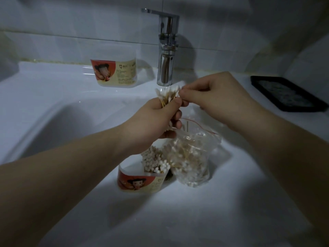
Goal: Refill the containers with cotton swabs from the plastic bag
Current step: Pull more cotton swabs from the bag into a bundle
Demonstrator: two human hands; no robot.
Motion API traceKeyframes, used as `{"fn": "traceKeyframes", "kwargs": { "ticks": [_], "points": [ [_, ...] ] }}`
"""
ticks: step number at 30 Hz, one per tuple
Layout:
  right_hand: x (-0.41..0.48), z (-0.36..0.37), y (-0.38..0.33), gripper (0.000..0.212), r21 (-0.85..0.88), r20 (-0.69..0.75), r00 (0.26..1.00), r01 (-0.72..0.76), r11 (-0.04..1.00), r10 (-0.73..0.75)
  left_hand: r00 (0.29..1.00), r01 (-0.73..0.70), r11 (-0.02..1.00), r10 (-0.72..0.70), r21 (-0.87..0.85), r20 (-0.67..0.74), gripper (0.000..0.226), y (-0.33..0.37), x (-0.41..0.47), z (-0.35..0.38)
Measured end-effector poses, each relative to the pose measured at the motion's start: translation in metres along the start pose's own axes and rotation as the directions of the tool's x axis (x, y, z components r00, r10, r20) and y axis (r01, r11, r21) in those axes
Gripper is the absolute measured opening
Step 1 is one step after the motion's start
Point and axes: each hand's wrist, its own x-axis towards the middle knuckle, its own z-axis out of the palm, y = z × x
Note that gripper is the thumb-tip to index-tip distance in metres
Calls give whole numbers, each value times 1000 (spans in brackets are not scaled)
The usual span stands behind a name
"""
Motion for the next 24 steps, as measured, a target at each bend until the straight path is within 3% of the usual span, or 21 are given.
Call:
{"fn": "traceKeyframes", "kwargs": {
  "ticks": [4,7,13,17,22,24],
  "points": [
    [0,-2,0,17,-15,67,994,88,996,-87,1000,12,1000,-12,2,18,23,1,0,-1],
    [-4,0,-5,35,-107,167,970,198,974,-179,1000,20,1000,-20,-11,4,23,0,1,-1],
    [-9,0,-4,67,-247,328,926,276,929,-188,999,36,999,-37,-11,-6,26,2,1,-1],
    [-11,4,-1,50,-300,409,878,387,872,-249,1000,30,999,-31,23,7,23,1,-1,-1],
    [-12,-1,-4,109,-248,433,868,374,894,-243,999,51,997,-50,-50,11,21,3,1,-1],
    [-11,1,-3,105,-275,443,841,458,845,-312,999,44,998,-43,-37,8,21,4,1,0]
  ]
}}
